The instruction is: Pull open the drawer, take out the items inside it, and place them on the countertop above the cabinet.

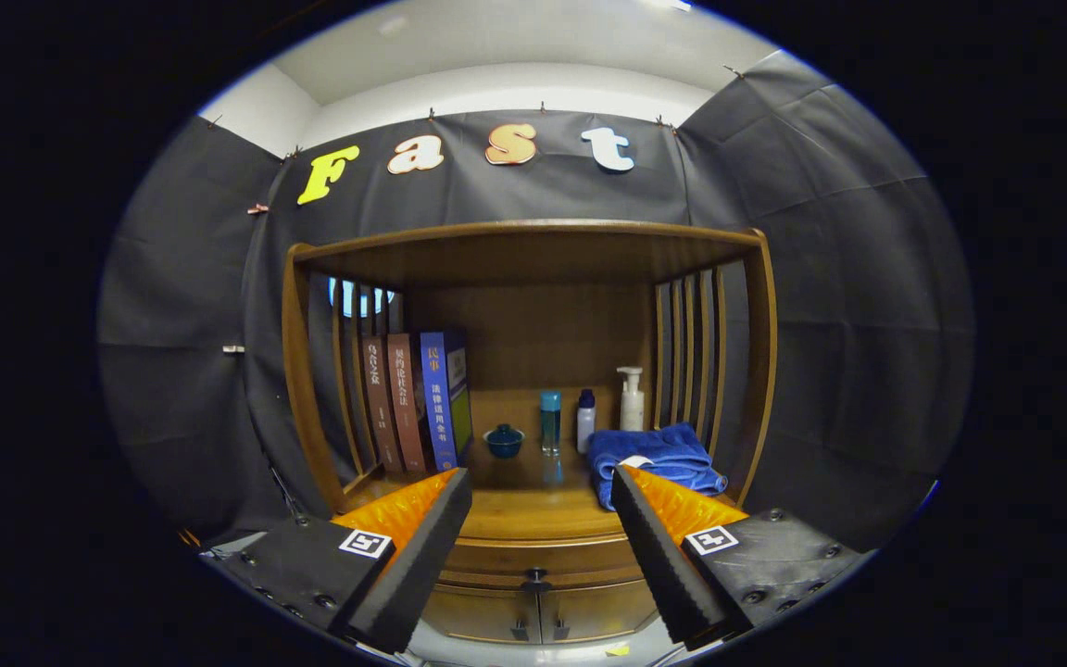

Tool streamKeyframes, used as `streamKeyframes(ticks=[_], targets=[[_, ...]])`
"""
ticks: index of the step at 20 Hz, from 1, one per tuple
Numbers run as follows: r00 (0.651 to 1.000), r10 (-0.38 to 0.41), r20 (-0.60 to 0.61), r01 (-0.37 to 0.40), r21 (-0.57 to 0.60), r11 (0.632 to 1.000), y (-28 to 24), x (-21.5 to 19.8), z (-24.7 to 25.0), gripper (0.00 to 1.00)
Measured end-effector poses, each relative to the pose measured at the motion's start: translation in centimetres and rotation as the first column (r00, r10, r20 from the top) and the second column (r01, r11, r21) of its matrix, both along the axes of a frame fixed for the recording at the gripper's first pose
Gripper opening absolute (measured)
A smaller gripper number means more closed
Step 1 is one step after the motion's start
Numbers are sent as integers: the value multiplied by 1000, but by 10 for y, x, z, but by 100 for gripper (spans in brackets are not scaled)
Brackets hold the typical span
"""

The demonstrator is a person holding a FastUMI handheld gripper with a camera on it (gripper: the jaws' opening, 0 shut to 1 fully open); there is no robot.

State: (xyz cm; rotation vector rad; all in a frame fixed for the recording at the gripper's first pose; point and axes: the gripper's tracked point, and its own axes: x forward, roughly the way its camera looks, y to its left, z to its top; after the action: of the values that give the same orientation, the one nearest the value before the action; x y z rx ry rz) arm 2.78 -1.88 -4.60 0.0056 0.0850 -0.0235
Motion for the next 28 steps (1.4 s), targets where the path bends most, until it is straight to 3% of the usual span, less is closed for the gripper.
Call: streamKeyframes(ticks=[9,14,24,26,28], targets=[[988,6,-152,-5,2,1000,2,30,-96,99],[964,-4,-267,3,-5,1000,-3,50,-162,100],[913,-12,-409,17,10,1000,-6,69,-242,99],[906,-11,-424,14,3,1000,-3,72,-250,90],[897,14,-441,-13,5,1000,5,69,-253,65]])
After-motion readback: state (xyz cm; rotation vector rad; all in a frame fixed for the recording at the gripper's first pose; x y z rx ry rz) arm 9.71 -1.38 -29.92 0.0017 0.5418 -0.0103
